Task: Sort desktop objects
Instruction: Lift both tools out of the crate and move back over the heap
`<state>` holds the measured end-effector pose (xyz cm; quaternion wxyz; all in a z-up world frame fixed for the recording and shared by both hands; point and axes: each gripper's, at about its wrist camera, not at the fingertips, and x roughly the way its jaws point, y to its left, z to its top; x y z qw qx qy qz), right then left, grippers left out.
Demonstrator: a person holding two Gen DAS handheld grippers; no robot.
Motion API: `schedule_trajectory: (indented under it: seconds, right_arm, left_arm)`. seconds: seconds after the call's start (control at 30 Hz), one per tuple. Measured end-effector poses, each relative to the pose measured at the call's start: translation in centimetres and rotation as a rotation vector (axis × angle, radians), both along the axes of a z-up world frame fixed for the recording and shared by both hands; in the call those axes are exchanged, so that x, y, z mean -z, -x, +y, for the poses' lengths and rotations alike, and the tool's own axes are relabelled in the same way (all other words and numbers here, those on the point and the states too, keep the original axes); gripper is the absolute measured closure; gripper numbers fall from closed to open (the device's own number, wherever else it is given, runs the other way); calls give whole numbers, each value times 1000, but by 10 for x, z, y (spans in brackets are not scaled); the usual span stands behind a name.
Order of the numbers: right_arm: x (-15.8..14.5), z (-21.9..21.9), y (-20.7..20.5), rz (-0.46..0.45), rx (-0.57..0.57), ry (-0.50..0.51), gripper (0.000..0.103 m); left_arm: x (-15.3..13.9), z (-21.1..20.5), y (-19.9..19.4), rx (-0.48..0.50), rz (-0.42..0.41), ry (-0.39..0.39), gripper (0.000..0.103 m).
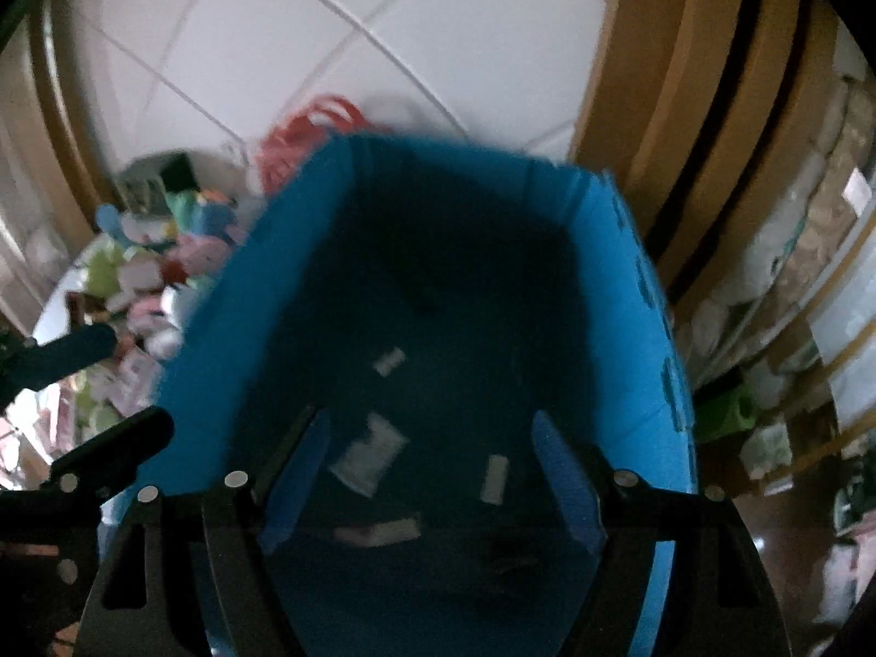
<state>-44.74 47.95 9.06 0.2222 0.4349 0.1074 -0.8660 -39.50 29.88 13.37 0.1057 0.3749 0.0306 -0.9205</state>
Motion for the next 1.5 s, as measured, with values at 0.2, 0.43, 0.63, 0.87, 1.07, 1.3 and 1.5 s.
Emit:
schedule_trajectory:
  seconds: [0.2,0.43,0.63,0.87,1.07,1.3,1.5]
  right_arm:
    - [-30,-51,-73,116,-34,45,22]
    - [-23,-119,-145,188,-127,74,22]
    - [-9,-162,-189,250,-190,103,21]
    - [13,-200,-218,288,-329,111,21]
    - [35,-219,-224,267,-418,144,21]
    - [62,-240,-231,201,-502,177,21]
    - [81,-255,-236,161,-522,199,18]
  left_arm:
    - [-7,-42,-79,-59,100,65,44]
    - [-3,-96,-163,-193,196,138,32]
    - [11,-128,-205,-284,198,85,32]
    - [33,-144,-240,-442,170,75,32]
    - [57,-154,-266,-571,119,50,32]
    - [85,-173,-310,-709,44,43,32]
    - [106,-197,-354,-788,-8,59,32]
